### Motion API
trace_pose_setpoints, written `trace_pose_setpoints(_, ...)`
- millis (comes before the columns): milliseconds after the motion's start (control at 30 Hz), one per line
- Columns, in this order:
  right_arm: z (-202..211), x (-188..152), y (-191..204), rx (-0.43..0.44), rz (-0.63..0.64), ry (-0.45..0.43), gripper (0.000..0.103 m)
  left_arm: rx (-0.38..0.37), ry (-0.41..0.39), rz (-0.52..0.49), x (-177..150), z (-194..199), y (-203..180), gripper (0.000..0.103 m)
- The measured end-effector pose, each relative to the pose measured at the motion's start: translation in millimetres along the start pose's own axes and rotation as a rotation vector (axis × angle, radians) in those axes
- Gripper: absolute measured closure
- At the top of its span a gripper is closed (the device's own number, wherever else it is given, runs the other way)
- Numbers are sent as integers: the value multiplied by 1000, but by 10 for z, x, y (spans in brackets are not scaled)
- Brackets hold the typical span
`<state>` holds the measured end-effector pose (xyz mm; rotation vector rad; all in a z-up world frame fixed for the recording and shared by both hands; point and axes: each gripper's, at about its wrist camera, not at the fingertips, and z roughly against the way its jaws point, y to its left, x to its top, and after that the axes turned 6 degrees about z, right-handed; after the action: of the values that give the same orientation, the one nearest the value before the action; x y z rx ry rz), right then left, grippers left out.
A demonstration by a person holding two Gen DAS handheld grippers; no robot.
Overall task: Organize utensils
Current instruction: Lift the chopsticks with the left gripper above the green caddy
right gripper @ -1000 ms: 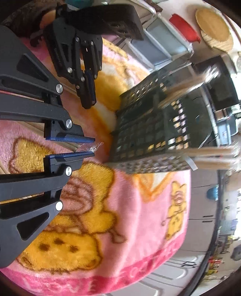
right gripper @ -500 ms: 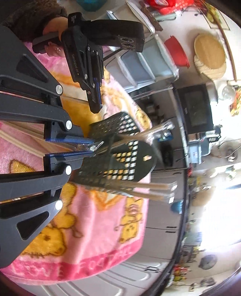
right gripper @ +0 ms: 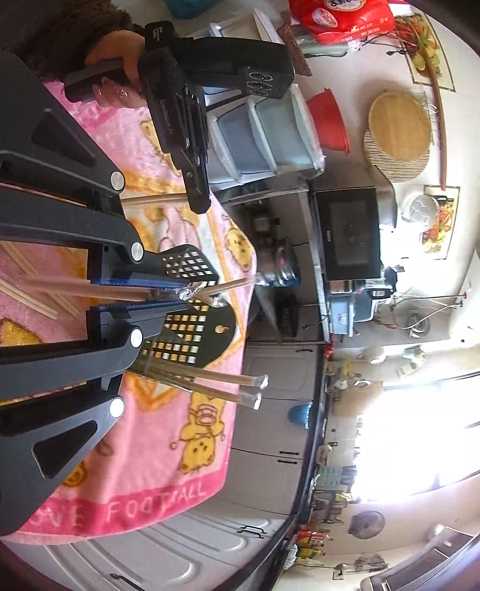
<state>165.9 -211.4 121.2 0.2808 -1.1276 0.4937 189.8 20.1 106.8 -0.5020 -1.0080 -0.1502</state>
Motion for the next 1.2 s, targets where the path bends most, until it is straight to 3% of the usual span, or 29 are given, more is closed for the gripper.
trace_pose_setpoints(467, 192, 252, -112, -32, -1, -103, 97, -2, -92, -4, 251, 209, -18, 100)
trace_pose_setpoints(1200, 295, 928, -315, -104, 18, -267, 97, -11, -319, -23, 1062, 452, -193, 100)
